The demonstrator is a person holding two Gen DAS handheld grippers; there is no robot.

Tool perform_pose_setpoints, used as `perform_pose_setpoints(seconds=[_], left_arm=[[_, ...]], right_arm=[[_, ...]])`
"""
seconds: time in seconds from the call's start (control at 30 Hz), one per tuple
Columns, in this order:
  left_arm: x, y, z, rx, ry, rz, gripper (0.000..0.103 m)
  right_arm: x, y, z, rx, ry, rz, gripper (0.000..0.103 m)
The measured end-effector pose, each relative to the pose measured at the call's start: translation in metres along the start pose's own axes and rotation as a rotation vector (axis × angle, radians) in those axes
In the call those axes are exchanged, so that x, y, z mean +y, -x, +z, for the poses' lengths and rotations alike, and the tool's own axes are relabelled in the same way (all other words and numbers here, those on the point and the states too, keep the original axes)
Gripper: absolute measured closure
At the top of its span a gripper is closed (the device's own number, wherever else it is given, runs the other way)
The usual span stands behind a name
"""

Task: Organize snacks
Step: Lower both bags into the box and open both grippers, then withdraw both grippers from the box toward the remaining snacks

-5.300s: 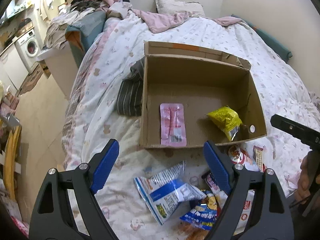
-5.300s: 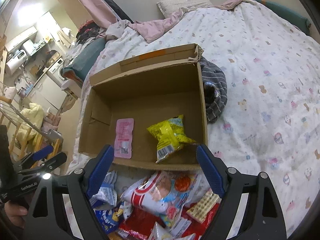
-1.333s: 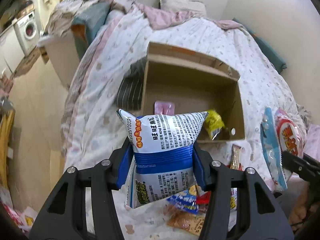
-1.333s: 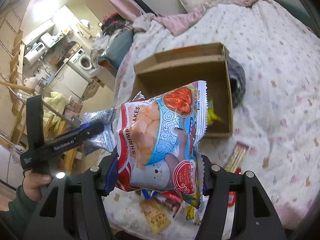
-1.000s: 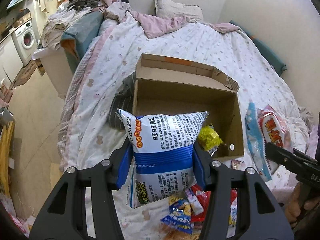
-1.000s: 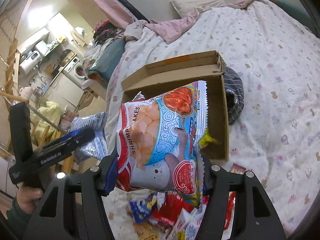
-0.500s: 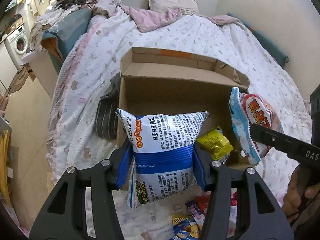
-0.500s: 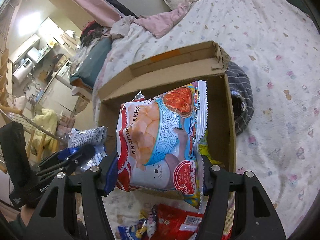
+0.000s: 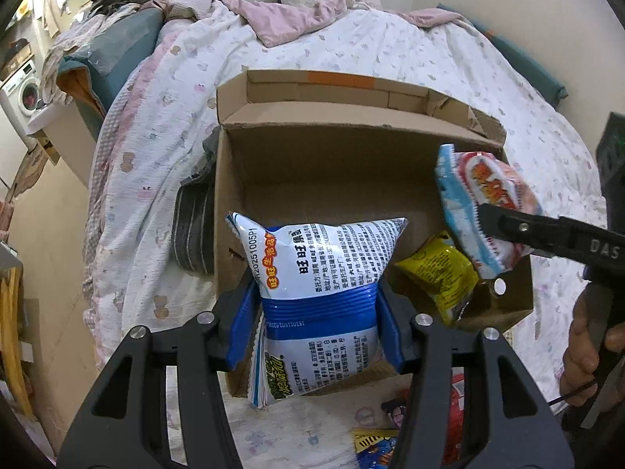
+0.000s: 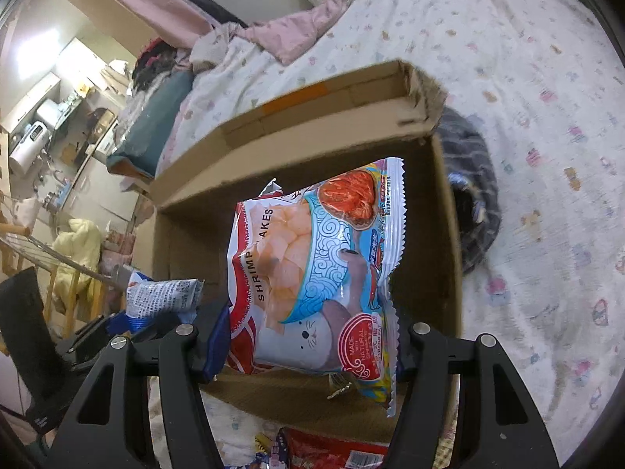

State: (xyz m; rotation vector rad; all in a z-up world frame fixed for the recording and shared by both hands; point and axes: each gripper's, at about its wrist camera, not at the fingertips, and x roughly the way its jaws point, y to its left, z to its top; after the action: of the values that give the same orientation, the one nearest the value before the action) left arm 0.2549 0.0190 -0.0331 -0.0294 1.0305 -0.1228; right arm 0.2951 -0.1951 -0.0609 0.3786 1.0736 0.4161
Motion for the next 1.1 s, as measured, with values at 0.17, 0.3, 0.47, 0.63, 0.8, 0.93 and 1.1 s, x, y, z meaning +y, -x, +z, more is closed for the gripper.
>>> perform_pose_setpoints(seconds=[0.17, 0.3, 0.47, 0.63, 0.8, 0.93, 1.1], left_arm=[[-0.001, -0.009, -0.002, 0.038, -0.004, -0.018, 0.049], [-0.001, -0.011, -0.003, 0.057, -0.007, -0.013, 0.042], [0.000, -0.006, -0.003, 0.040, -0.004, -0.027, 0.021], [-0.001, -0.005, -0.003, 0.034, -0.015, -0.009, 0.020], [-0.004, -0.004, -0.007, 0.036, -0.018, -0.003, 0.020], [-0.006, 0.000, -0.007, 0.026, -0.015, -0.007, 0.020], [-0.008, 0.001, -0.008, 0.014, -0.020, -0.005, 0.020]], right_arm=[[-0.001, -0.005, 0.004, -0.019, -0.013, -0.044, 0.032], [-0.005, -0.003, 0.004, -0.029, -0.024, -0.031, 0.019], [-0.006, 0.000, 0.004, -0.021, -0.023, -0.026, 0.018], [-0.001, 0.007, 0.002, -0.025, -0.001, -0.011, 0.018], [0.002, 0.016, 0.001, -0.029, 0.012, -0.011, 0.018], [0.001, 0.019, 0.000, -0.026, 0.012, -0.022, 0.018], [0.001, 0.024, -0.001, -0.014, 0.014, -0.042, 0.018]])
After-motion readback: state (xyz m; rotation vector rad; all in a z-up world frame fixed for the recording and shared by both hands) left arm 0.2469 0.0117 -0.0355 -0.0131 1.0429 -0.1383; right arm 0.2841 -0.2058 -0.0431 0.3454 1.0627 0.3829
